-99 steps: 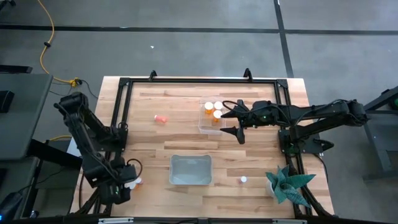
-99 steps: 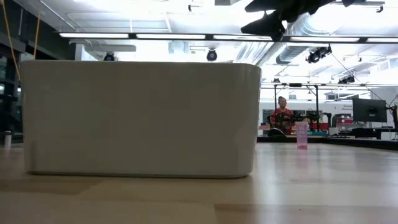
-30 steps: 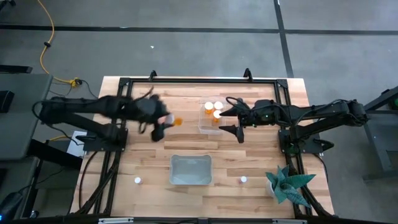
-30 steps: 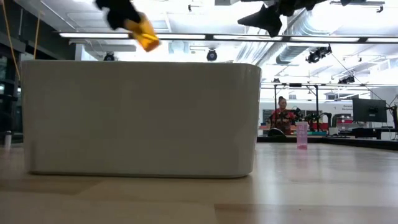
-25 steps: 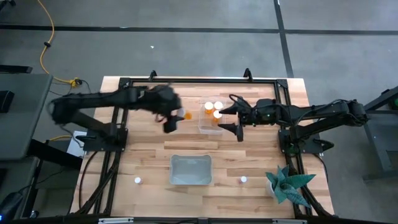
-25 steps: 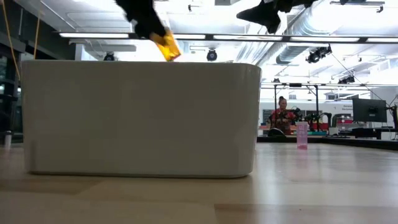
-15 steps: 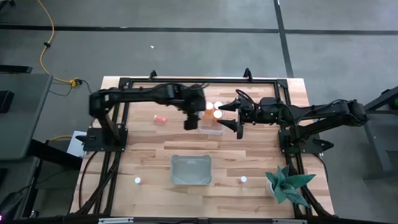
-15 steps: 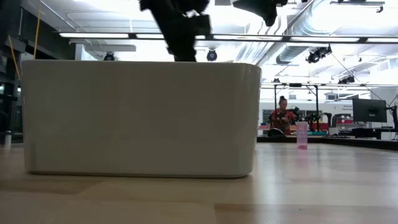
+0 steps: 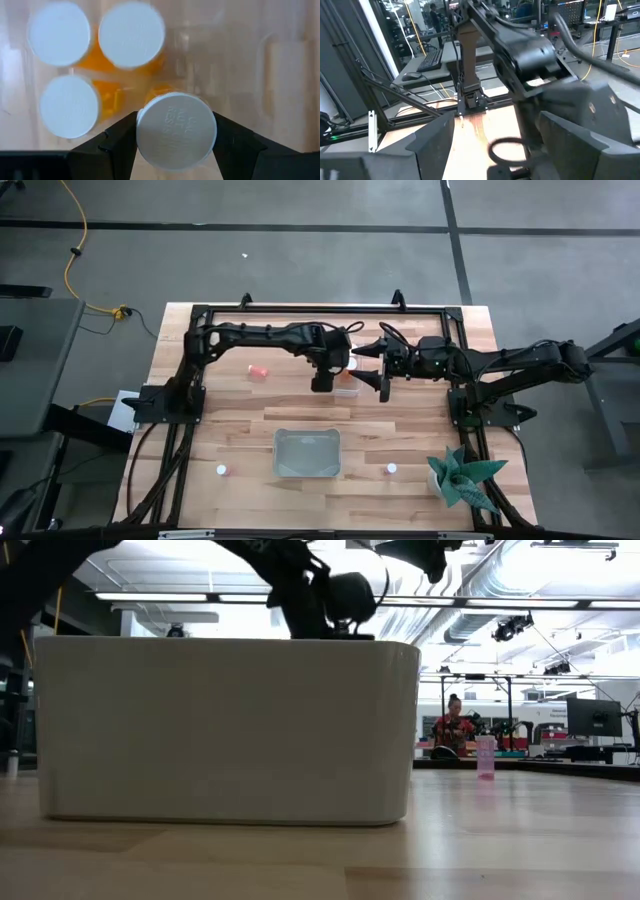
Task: Pick and place medicine bottles into bin by pill shape (circle, oval)
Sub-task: Put the orange pill bottle into the transparent bin, then put the top right pink pill bottle into the gray bin
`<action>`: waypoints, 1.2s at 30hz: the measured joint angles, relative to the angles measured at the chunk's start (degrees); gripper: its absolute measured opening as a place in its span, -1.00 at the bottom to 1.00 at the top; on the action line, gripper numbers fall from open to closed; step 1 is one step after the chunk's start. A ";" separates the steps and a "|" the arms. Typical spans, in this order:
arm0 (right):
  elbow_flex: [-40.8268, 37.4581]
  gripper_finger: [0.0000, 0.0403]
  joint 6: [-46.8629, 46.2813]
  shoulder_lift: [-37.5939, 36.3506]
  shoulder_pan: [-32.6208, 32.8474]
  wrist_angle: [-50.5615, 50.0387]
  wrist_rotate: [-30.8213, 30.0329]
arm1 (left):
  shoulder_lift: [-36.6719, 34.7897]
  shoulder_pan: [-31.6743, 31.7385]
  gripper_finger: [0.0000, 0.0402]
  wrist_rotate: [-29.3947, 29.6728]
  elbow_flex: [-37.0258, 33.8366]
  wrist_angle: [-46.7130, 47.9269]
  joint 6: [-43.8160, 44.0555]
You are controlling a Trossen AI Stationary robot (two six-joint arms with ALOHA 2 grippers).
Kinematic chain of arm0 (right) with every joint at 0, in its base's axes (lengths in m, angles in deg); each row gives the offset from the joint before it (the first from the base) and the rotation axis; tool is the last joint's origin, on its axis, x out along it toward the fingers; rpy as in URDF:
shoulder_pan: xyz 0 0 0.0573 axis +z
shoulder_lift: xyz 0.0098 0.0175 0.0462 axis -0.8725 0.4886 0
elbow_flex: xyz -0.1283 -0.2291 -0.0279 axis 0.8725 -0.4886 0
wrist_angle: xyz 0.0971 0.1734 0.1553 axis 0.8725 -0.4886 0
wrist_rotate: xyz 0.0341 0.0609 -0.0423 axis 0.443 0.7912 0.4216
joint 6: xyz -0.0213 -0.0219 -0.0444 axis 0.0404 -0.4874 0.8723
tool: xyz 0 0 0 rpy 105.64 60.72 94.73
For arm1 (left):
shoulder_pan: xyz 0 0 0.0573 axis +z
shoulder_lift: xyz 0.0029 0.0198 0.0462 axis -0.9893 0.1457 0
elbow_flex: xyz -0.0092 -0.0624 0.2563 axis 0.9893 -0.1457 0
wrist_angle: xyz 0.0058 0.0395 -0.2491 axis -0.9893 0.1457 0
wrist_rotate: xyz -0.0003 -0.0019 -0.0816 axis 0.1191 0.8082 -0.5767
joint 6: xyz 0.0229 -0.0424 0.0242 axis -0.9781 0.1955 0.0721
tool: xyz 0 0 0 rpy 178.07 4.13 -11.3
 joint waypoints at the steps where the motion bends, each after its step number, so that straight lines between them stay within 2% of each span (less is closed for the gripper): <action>1: 0.00 0.40 0.00 0.00 0.00 -0.01 0.00 | 0.49 0.38 0.04 -0.01 -0.02 0.03 0.00; 12: 0.00 0.40 0.00 0.00 0.00 0.06 0.00 | 2.16 2.78 0.09 -1.22 -0.02 -1.09 0.00; 22: 0.00 0.40 0.11 0.00 0.00 0.06 0.02 | 0.78 2.75 0.53 -2.16 -0.02 -0.90 0.46; 29: 0.00 0.40 -0.77 0.00 0.00 0.19 0.02 | -5.28 3.12 0.63 -2.26 -0.02 0.13 1.20; 36: 0.02 0.40 -2.30 0.00 0.00 2.09 0.02 | -19.41 4.55 0.59 -9.47 -1.78 -1.32 10.22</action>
